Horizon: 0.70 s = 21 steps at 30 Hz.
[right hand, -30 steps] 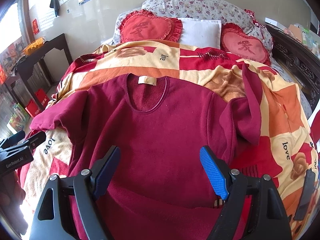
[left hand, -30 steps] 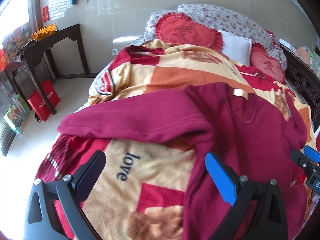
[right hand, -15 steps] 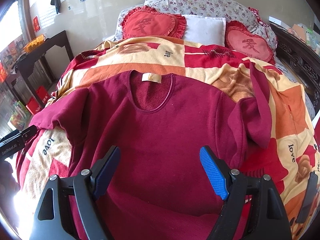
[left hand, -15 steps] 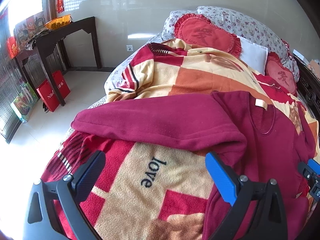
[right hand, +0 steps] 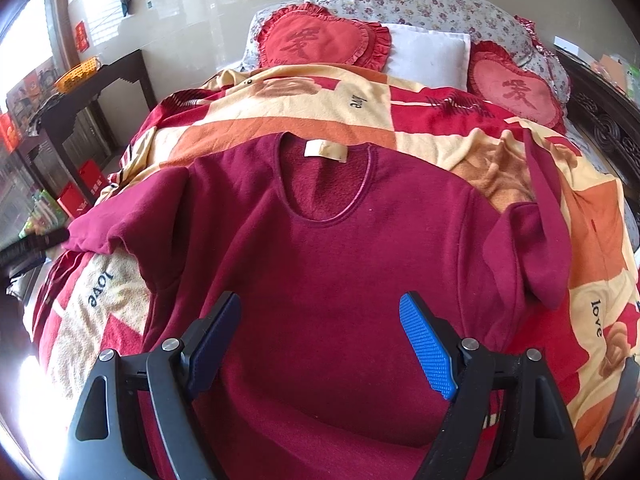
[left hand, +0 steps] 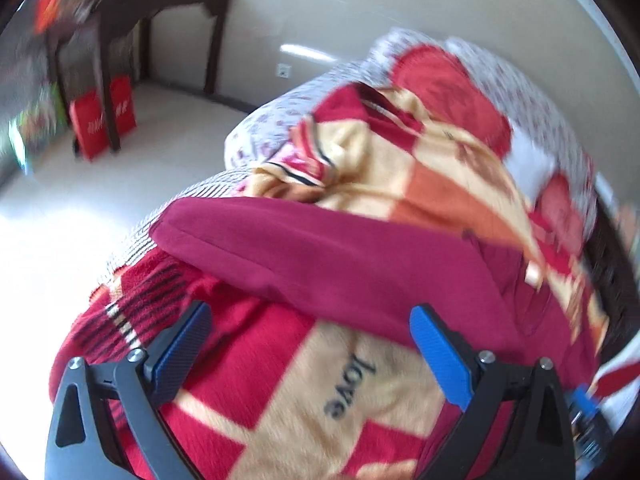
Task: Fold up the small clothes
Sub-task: 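Grasp the sleeve cuff nearest the left gripper and fold it across the sweater body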
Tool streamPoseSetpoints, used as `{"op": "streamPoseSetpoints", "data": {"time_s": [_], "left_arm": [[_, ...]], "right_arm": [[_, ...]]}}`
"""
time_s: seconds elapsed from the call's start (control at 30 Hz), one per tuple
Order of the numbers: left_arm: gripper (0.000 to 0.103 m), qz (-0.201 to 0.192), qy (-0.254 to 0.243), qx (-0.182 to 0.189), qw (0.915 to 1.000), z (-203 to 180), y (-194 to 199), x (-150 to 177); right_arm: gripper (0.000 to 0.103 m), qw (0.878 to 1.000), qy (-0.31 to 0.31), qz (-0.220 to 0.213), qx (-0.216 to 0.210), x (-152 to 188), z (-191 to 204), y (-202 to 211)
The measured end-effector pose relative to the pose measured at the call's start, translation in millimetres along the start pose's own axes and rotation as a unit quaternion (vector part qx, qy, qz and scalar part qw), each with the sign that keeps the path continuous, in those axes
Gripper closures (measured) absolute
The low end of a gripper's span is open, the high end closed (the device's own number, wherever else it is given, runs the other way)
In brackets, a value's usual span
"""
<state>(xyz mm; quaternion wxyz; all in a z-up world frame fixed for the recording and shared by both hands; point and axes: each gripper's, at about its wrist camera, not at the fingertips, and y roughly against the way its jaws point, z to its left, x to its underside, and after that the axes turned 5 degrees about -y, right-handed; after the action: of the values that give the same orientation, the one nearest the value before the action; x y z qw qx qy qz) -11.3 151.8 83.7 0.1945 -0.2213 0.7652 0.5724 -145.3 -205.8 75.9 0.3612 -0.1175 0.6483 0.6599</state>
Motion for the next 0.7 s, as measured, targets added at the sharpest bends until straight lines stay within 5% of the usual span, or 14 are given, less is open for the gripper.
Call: {"op": "streamPoseSetpoints", "data": {"time_s": [0.1, 0.43, 0.53, 0.7], "left_arm": [[0.021, 0.013, 0.070, 0.021, 0.9973, 28.4, -13.8, -8.4], [0.027, 0.044, 0.150, 0.040, 0.9869, 55.4, -59.6, -15.1], [0.080, 0.032, 0.139, 0.016, 0.9896, 55.5, -52.1, -20.8], [0.090, -0.021, 0.079, 0.020, 0.9964, 34.6, -19.7, -31.4]], "right_arm": [[0.038, 1.000, 0.003, 0.003, -0.003, -0.6, 2.2, -3.3], [0.038, 1.000, 0.000, 0.024, -0.010, -3.2, 3.6, -21.4], [0.038, 1.000, 0.000, 0.023, -0.008, -3.4, 2.1, -22.2], [0.038, 1.000, -0.015, 0.018, -0.009, -4.5, -6.5, -19.4]]}}
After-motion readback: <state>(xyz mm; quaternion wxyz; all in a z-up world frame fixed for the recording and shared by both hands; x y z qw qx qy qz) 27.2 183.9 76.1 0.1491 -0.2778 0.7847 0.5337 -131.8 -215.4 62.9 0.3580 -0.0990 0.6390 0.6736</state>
